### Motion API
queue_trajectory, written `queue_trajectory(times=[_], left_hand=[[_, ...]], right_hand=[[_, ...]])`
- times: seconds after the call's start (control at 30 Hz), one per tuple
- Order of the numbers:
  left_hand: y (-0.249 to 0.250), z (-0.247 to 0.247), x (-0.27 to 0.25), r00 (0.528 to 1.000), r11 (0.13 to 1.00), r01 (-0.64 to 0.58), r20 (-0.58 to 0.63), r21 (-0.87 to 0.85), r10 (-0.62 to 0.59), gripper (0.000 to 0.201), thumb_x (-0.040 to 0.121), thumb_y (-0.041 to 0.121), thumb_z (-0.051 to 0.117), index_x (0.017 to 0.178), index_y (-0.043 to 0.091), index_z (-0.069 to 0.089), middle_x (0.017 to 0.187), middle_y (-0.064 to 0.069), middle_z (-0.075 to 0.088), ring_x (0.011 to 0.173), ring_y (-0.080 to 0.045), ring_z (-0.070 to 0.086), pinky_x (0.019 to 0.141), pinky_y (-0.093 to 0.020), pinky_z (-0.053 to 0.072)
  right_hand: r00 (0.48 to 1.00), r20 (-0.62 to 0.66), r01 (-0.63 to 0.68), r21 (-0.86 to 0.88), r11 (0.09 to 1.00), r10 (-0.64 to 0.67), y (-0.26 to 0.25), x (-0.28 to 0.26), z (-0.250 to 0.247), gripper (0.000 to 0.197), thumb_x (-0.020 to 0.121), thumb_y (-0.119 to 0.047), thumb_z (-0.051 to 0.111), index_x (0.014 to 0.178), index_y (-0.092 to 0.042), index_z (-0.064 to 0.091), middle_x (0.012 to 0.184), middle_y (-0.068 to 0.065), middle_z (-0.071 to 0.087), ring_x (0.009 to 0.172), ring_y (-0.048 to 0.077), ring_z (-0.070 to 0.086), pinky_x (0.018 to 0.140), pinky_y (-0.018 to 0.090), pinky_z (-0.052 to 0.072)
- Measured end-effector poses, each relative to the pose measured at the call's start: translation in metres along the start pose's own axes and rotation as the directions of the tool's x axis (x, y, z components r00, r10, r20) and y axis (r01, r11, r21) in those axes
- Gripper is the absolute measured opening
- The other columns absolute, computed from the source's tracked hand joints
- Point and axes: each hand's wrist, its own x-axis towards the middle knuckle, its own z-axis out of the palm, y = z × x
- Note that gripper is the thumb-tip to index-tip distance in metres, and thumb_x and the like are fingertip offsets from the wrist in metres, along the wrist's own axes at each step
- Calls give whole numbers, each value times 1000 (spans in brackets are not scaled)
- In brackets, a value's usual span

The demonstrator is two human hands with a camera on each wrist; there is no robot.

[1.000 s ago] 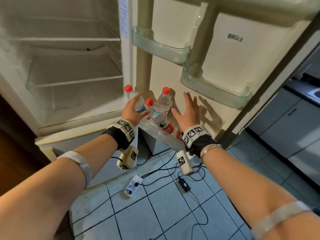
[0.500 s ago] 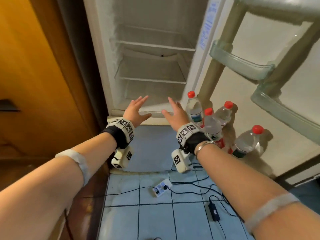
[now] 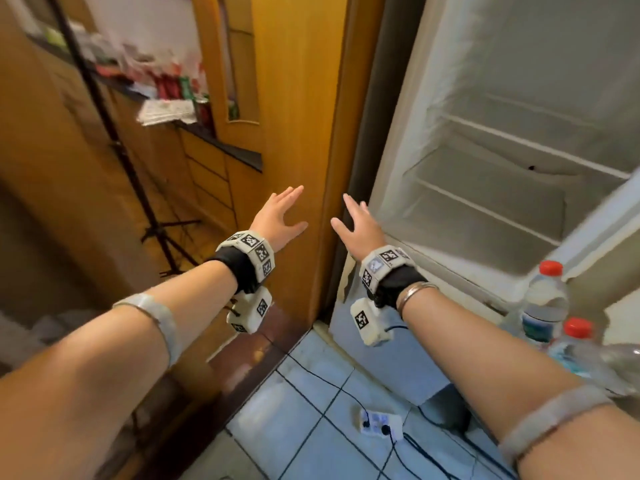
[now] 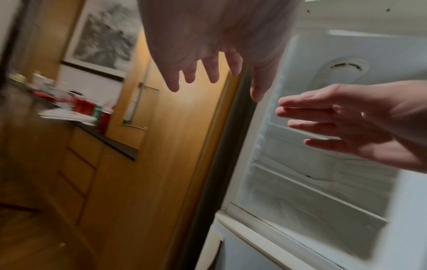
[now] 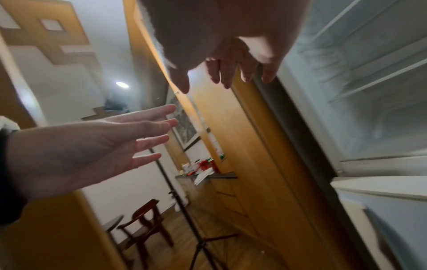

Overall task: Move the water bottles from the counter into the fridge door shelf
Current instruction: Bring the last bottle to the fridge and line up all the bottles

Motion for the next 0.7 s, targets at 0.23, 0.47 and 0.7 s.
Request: queue_trajectory(times=[0.23,0.47,0.7], left_hand=[[-48,-72,-83,974,988,154,-174,30,-146,69,88,30,59,145,34,21,156,5,20,146,-20,8,117,-42,17],[-100,-146,-192,893,952,307,-352,17,-281,66,89,23,57,145,25,24,155,0,23,144,-20,15,116,-36,15],[-157,-222,-339,709,863,503,-549,-45,-443,67,86,24,62,143,31,27,153,0,29,139,-21,30,115,-41,28]], right_hand=[[943,183,271,66,960,-278,-82,-12,58,56,97,-35,42,147,-22,20,156,4,23,146,24,14,115,39,21],[818,301,454,189,871,-491,-181,-61,132,54,96,-33,45,145,-23,25,153,10,28,144,22,21,112,31,24],[633,473,577,241,781,-613,-291,-152,201,54,96,-31,45,145,-21,25,148,12,37,130,32,44,103,38,37]])
